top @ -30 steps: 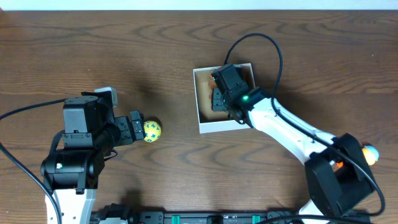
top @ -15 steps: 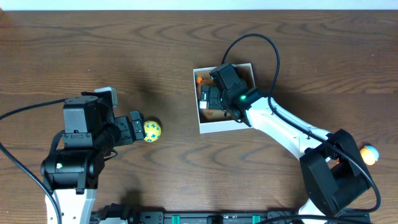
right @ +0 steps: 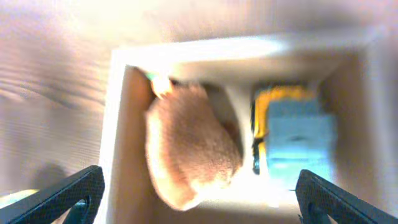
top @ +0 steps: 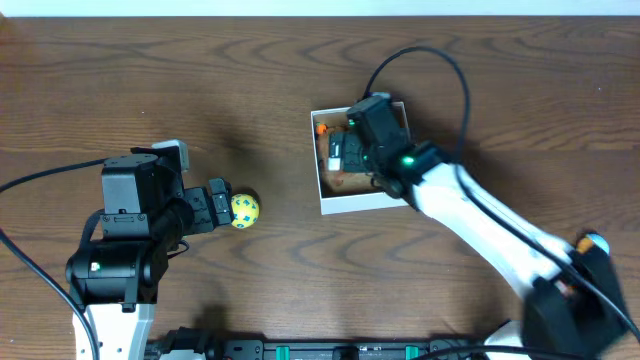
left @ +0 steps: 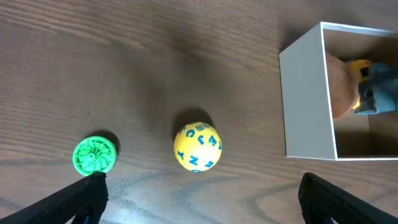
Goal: Pack container
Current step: 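Place the capybara in the box beside the truck and release, then move the right gripper to the yellow duck and grasp it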
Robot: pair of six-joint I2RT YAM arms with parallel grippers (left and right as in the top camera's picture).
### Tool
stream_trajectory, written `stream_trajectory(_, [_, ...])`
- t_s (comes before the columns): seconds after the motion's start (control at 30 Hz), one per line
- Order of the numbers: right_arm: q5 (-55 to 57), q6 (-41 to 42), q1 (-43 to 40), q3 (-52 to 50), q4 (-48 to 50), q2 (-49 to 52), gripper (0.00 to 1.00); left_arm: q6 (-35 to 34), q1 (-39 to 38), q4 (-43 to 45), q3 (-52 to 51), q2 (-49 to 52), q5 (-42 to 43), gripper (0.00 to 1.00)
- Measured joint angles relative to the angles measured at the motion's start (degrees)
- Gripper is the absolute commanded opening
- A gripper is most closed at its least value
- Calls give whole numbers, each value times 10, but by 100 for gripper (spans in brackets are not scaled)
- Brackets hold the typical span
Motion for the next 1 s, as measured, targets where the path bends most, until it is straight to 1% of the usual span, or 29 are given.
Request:
stream_trajectory(0.13, [17,-56,-2,7,-18,-106,99,0,0,0,0,0,0,98])
stream_trajectory(0.2, [27,-66,-11,13,-45,-155,99,0,0,0,0,0,0,98])
stream_trajectory(0.27, [41,-49,-35,17,-91,-195,99,0,0,0,0,0,0,98])
stream_trajectory(0.37, [62,16,-108,20,-191,-242,99,0,0,0,0,0,0,98])
stream_trajectory(0.4, [65,44,-146,20,-230,-251,99,0,0,0,0,0,0,98])
stream_trajectory(0.53, [65,116,-259,18,-346,-256,99,0,0,1,0,0,0,98])
stream_trajectory(0.6, [59,138,-307,14,-381,-253,99,0,0,2,0,0,0,98])
stream_trajectory(0.7, [36,157,-367,4,-394,-252,99,0,0,5,0,0,0,98])
stream_trajectory(0.83, [13,168,-415,-11,-394,-252,99,0,0,4,0,8,0,98])
stream_trajectory(1.0, [-4,174,-461,-49,-394,-252,99,-5,0,0,0,61,0,98])
